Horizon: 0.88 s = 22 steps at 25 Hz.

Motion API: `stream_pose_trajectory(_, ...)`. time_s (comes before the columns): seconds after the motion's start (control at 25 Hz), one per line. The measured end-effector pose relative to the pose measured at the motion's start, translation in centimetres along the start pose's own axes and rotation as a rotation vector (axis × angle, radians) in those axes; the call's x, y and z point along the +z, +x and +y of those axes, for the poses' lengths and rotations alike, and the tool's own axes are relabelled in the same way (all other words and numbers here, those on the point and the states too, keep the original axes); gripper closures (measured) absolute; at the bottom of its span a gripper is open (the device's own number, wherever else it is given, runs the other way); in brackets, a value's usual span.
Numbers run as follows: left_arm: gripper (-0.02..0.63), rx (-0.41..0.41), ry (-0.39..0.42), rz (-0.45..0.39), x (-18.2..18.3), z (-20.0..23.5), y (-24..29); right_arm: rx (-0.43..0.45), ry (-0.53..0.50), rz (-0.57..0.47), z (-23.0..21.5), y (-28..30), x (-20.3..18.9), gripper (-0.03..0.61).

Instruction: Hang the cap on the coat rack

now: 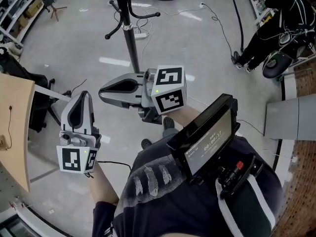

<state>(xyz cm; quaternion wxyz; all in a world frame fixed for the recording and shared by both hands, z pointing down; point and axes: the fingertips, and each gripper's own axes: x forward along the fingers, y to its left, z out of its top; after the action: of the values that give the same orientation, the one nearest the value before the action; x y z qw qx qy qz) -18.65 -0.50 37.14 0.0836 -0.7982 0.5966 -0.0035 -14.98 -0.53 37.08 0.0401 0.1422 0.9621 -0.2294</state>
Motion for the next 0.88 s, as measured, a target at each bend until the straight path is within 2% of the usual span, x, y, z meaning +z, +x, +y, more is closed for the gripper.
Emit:
stream_pose_trajectory(0.12, 0.606, -0.038, -0.038, -0.013, -1.3, -0.9, -2.5, -0.057, 0.000, 0.000, 1.7, 0.2, -2.4, 0.574)
stream_pose_trajectory(0.28, 0.606, -0.096, -0.113, -0.020, -1.7, -0.6, -1.8, -0.136, 0.006, -0.006, 1.5, -0.1, -2.1, 0.574)
stream_pose_trajectory(0.56, 0.606, -0.178, -0.116, -0.024, -1.6, -1.9, -1.2, -0.210, -0.005, -0.050, 1.8, -1.2, -1.5, 0.574)
stream_pose_trajectory(0.68, 0.606, -0.189, -0.100, -0.025, -0.8, -4.4, -0.8, -0.214, -0.031, -0.058, 3.2, -3.7, -1.5, 0.574)
stream_pose_trajectory(0.88, 0.606, -0.215, -0.070, -0.011, 0.6, -11.1, 1.0, -0.222, -0.054, -0.084, 5.8, -9.7, -1.5, 0.574)
